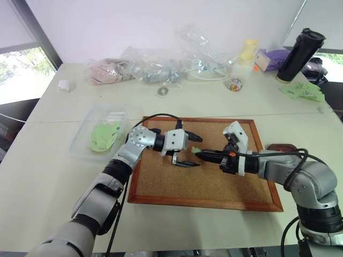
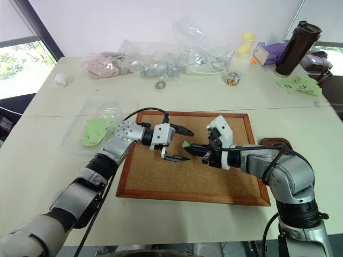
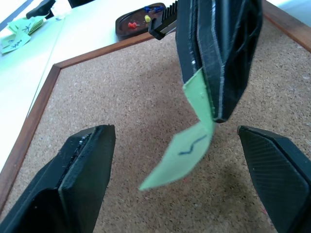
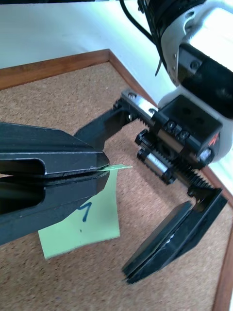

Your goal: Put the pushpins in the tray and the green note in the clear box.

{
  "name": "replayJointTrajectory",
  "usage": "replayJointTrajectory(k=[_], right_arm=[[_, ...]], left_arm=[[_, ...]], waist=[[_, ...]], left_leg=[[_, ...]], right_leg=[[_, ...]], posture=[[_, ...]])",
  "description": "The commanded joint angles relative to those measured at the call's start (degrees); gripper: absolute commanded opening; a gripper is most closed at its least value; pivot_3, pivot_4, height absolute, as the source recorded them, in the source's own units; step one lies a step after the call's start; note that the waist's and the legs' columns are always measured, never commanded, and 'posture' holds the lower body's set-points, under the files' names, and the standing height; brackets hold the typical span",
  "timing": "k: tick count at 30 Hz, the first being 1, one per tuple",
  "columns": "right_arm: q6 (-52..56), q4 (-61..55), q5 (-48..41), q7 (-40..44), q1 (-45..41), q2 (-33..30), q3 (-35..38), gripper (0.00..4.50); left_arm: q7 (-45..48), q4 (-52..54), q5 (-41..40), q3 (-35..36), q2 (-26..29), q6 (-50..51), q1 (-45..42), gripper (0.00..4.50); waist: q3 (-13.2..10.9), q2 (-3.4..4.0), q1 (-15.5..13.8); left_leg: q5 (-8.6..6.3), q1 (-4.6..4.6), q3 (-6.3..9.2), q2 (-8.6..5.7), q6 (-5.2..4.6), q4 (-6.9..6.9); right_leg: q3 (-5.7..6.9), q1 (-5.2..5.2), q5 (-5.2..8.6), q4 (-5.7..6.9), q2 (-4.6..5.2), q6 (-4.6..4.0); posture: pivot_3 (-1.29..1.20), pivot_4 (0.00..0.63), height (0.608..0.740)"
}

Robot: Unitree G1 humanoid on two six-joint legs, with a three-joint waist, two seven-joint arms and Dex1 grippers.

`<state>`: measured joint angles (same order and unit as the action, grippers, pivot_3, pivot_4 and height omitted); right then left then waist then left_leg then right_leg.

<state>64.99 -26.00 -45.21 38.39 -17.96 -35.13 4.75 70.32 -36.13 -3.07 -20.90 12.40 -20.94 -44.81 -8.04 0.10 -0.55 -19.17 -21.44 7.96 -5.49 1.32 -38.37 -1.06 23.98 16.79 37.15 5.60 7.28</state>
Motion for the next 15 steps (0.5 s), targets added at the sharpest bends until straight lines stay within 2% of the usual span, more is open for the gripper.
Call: replayJointTrajectory(k=[1, 6, 7, 15], right_arm=[[-0.37, -2.32, -0.99, -0.32, -0.93, -0.86, 0.25, 0.00], [-0.81, -2.19, -0.82, -0.42, -1.31, -1.03, 0.24, 0.00], [-0.95, -2.18, -0.79, -0.40, -1.40, -1.10, 0.30, 0.00], [-4.01, -3.11, -0.18, -0.48, -1.18, -3.84, 2.95, 0.00]], left_arm=[[0.69, 0.92, -1.35, 1.60, 0.01, 0.30, -1.07, 2.79], [2.23, 2.98, -2.86, 2.26, 0.61, 3.54, -0.62, 0.22], [1.96, 3.49, -2.96, 2.51, 0.74, 4.18, -0.50, 0.03], [1.14, 9.91, -3.35, 4.87, 4.33, 10.17, 0.16, 0.03]], waist=[[0.00, 0.00, 0.00], [0.00, 0.00, 0.01], [0.00, 0.00, 0.02], [0.00, 0.00, 0.07]], left_leg=[[0.00, 0.00, 0.00, 0.00, 0.00, -0.01], [0.00, -0.01, -0.01, 0.00, 0.00, -0.04], [0.00, -0.01, -0.01, 0.00, 0.00, -0.05], [0.00, -0.03, -0.01, 0.00, 0.00, -0.09]], right_leg=[[0.00, 0.00, 0.00, 0.00, 0.00, 0.00], [0.00, 0.00, 0.00, 0.02, -0.01, 0.00], [0.00, 0.00, 0.00, 0.03, -0.02, 0.00], [0.00, 0.01, 0.00, 0.05, -0.02, 0.00]], posture=[[0.00, 0.150, 0.740], [0.00, 0.150, 0.740], [0.00, 0.150, 0.740], [0.00, 0.150, 0.740]])
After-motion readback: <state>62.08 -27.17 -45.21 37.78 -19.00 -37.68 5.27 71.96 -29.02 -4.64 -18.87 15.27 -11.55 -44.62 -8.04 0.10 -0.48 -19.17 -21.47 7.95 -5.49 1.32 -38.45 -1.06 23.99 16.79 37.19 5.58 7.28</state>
